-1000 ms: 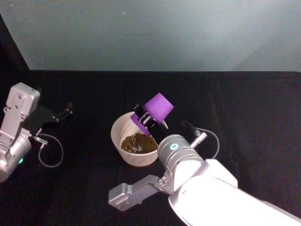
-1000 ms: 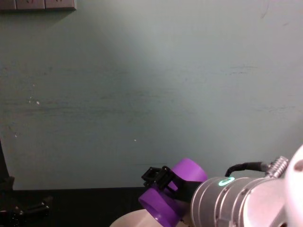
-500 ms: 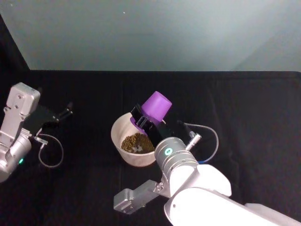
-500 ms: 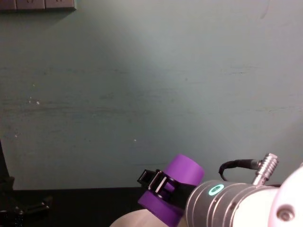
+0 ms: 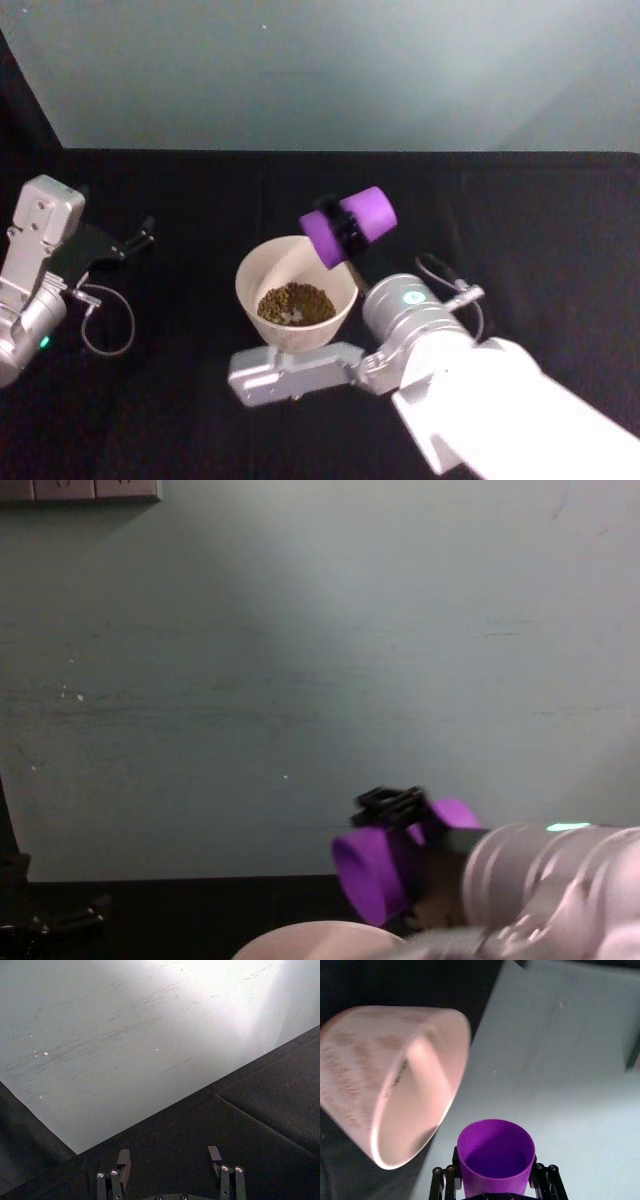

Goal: Pick up the cup and pour the mung beans from the cup into the bowl.

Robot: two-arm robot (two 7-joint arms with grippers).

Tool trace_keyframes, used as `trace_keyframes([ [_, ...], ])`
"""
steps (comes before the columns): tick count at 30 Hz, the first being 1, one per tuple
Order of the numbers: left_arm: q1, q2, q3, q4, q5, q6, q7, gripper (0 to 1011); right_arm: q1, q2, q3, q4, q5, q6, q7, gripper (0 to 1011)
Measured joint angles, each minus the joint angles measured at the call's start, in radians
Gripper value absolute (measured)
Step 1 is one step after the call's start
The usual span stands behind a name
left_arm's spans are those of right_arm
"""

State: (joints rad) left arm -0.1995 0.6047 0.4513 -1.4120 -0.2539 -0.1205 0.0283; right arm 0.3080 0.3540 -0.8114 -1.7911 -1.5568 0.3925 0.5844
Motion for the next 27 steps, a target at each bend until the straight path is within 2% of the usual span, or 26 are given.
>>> trace_keyframes([
  [2, 0.000, 0.000, 0.000, 0.000, 0.000, 0.000, 0.000, 1000, -0.023, -0.008, 0.039, -0.005, 0.065, 0.011, -0.037, 726],
  [3, 0.000, 0.000, 0.000, 0.000, 0.000, 0.000, 0.000, 1000, -0.047, -0.019, 0.079, -0.009, 0.128, 0.019, -0.070, 726],
  [4, 0.000, 0.000, 0.000, 0.000, 0.000, 0.000, 0.000, 1000, -0.059, -0.025, 0.101, -0.011, 0.160, 0.022, -0.086, 726],
  [5, 0.000, 0.000, 0.000, 0.000, 0.000, 0.000, 0.000, 1000, -0.082, -0.037, 0.142, -0.013, 0.227, 0.023, -0.120, 726],
  [8, 0.000, 0.000, 0.000, 0.000, 0.000, 0.000, 0.000, 1000, -0.118, -0.059, 0.210, -0.014, 0.332, 0.019, -0.168, 726],
  [9, 0.000, 0.000, 0.000, 0.000, 0.000, 0.000, 0.000, 1000, -0.142, -0.074, 0.255, -0.015, 0.403, 0.010, -0.200, 726],
  [12, 0.000, 0.000, 0.000, 0.000, 0.000, 0.000, 0.000, 1000, -0.173, -0.099, 0.320, -0.012, 0.505, -0.011, -0.243, 726],
  [13, 0.000, 0.000, 0.000, 0.000, 0.000, 0.000, 0.000, 1000, -0.192, -0.117, 0.363, -0.007, 0.576, -0.030, -0.268, 726],
  [15, 0.000, 0.000, 0.000, 0.000, 0.000, 0.000, 0.000, 1000, -0.208, -0.132, 0.401, 0.000, 0.642, -0.052, -0.287, 726],
  [16, 0.000, 0.000, 0.000, 0.000, 0.000, 0.000, 0.000, 1000, -0.222, -0.148, 0.440, 0.010, 0.717, -0.080, -0.305, 726],
  [18, 0.000, 0.000, 0.000, 0.000, 0.000, 0.000, 0.000, 1000, -0.234, -0.162, 0.476, 0.025, 0.786, -0.109, -0.318, 726],
  [19, 0.000, 0.000, 0.000, 0.000, 0.000, 0.000, 0.000, 1000, -0.242, -0.173, 0.503, 0.039, 0.848, -0.140, -0.327, 726],
  [21, 0.000, 0.000, 0.000, 0.000, 0.000, 0.000, 0.000, 1000, -0.249, -0.185, 0.532, 0.057, 0.913, -0.176, -0.332, 726],
  [22, 0.000, 0.000, 0.000, 0.000, 0.000, 0.000, 0.000, 1000, -0.254, -0.195, 0.556, 0.077, 0.969, -0.212, -0.340, 726],
  [25, 0.000, 0.000, 0.000, 0.000, 0.000, 0.000, 0.000, 1000, -0.260, -0.208, 0.587, 0.111, 1.047, -0.269, -0.354, 726],
  [26, 0.000, 0.000, 0.000, 0.000, 0.000, 0.000, 0.000, 1000, -0.262, -0.218, 0.608, 0.137, 1.094, -0.303, -0.360, 726],
  [27, 0.000, 0.000, 0.000, 0.000, 0.000, 0.000, 0.000, 1000, -0.263, -0.222, 0.616, 0.150, 1.119, -0.319, -0.362, 726],
])
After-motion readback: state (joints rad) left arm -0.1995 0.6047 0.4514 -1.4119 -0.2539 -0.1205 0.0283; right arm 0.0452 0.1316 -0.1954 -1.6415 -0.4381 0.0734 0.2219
